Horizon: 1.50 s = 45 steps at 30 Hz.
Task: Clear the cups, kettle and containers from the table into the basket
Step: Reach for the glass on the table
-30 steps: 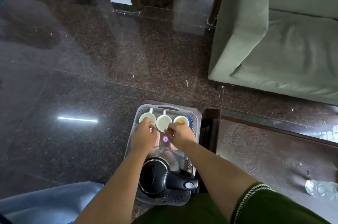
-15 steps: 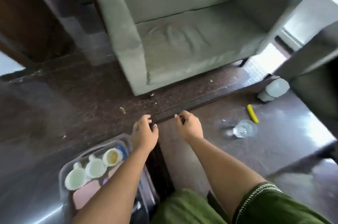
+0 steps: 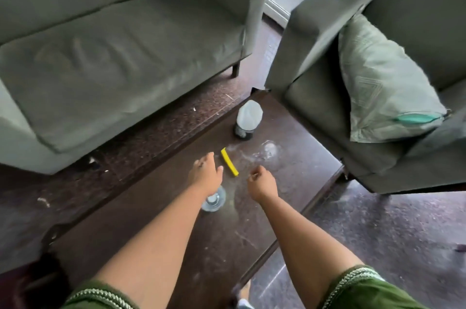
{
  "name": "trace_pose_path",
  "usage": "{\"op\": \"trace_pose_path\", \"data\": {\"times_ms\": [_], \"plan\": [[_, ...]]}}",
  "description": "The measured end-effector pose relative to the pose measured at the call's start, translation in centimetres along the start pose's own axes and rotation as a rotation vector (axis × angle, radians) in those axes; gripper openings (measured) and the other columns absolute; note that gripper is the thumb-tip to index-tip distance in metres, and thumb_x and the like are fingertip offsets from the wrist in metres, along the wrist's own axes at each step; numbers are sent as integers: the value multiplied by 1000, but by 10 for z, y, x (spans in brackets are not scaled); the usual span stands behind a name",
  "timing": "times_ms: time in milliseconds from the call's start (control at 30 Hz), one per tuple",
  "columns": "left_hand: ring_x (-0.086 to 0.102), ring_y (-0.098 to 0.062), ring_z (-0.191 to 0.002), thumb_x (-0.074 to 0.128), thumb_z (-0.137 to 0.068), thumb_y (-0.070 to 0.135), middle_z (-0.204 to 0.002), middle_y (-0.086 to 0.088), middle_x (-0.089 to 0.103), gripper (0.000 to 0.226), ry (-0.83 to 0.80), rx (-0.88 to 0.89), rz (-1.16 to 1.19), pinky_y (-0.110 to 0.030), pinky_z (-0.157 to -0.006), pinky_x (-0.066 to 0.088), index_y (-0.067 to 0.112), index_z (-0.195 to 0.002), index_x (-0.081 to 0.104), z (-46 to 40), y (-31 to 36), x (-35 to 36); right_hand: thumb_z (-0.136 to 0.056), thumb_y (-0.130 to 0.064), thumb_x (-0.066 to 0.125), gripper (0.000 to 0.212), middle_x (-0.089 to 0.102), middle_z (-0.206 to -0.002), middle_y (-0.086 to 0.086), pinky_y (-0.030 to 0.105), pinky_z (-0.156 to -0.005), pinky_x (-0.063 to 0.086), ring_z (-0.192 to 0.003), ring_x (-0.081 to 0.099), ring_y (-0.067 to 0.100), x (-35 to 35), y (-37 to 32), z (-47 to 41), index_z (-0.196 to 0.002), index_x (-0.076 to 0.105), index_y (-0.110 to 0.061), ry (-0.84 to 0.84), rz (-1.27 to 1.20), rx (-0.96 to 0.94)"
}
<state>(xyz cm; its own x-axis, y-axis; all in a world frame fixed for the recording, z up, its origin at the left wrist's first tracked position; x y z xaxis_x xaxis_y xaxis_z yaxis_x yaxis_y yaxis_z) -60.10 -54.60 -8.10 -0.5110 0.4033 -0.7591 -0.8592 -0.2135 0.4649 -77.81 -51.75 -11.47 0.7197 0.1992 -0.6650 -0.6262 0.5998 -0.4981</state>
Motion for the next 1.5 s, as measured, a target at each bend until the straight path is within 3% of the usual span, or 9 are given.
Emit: {"op": "trace_pose_path", "data": {"times_ms": [200, 433, 567, 700, 767, 867, 1133, 1267, 1500], "plan": [[35, -33, -137, 44, -99, 23, -156, -11, 21, 62, -109, -102, -136, -42, -108, 33, 14, -152, 14, -77, -3, 41, -91, -40, 60, 45, 62, -123, 11, 27, -86, 45, -111, 59, 28, 32, 27, -66, -124, 52, -11, -224, -43, 173], [34, -31, -140, 49, -96, 12, -157, -7, 16, 66, -237, -1, -125, -36, -115, 28, 17, -153, 17, -119, -3, 79, -92, -32, 60, 48, 60, -127, 11, 27, -82, 44, -112, 58, 28, 81, 11, -93, -133, 44, -13, -240, -128, 102], [51, -31, -121, 51, -92, 7, -145, -7, 26, 52, -175, -35, -88, -36, -107, 38, 9, -142, 37, -122, -4, 86, -86, -20, 68, 28, 69, -111, 10, 29, -83, 50, -98, 64, 23, 82, 12, -101, -113, 65, -12, -175, -205, 148], [55, -33, -115, 61, -91, 20, -136, -15, 34, 48, -29, -182, 114, -32, -104, 39, 6, -134, 46, -116, -10, 72, -75, -8, 75, 18, 68, -81, 2, 18, -55, 47, -70, 61, 14, 68, 11, -89, -92, 73, -14, -74, -314, 181], [58, -33, -108, 61, -91, 26, -133, -15, 38, 43, 65, -241, 197, -32, -101, 42, 7, -129, 52, -108, -14, 55, -73, 1, 66, 20, 65, -79, 0, 17, -49, 44, -69, 58, 15, 54, -1, -77, -84, 69, -16, 8, -320, 112], [60, -32, -101, 63, -90, 27, -129, -15, 43, 34, 225, -278, 331, -32, -94, 44, 9, -119, 58, -87, -24, 21, -74, 2, 58, 21, 66, -88, 6, 35, -71, 54, -83, 61, 25, 38, -38, -52, -83, 68, -15, 81, -279, -91], [63, -29, -93, 69, -85, 28, -100, -11, 66, 23, 607, -449, 653, -33, -80, 46, 11, -98, 60, 53, -117, -83, -84, -8, 60, 21, 57, -100, 8, 35, -83, 44, -97, 48, 28, 67, -150, 79, -98, 73, -16, 33, 80, -634], [63, -28, -89, 67, -86, 30, -90, -4, 65, 19, 599, -492, 552, -30, -71, 43, 15, -91, 58, 158, -198, -108, -85, -8, 60, 21, 58, -103, 8, 32, -85, 39, -101, 45, 29, 127, -172, 174, -101, 71, -16, -100, 200, -793], [63, -25, -90, 71, -83, 30, -95, -7, 68, 16, 240, -393, 163, -27, -70, 41, 18, -92, 69, 325, -335, -145, -82, -7, 68, 11, 58, -96, 15, 36, -83, 47, -98, 53, 35, 253, -181, 329, -93, 70, -6, -373, 308, -959]]}}
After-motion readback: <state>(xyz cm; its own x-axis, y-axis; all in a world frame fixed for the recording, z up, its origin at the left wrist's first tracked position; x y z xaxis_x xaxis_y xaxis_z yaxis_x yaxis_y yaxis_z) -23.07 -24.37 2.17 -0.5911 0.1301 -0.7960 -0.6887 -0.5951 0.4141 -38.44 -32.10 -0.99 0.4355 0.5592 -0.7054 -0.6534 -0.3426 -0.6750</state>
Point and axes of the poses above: each hand's wrist, its own z-axis away from the middle knuckle, its own x-axis out of the palm, y = z × x, the point moved 4 cm from there along -z, towards the middle knuckle
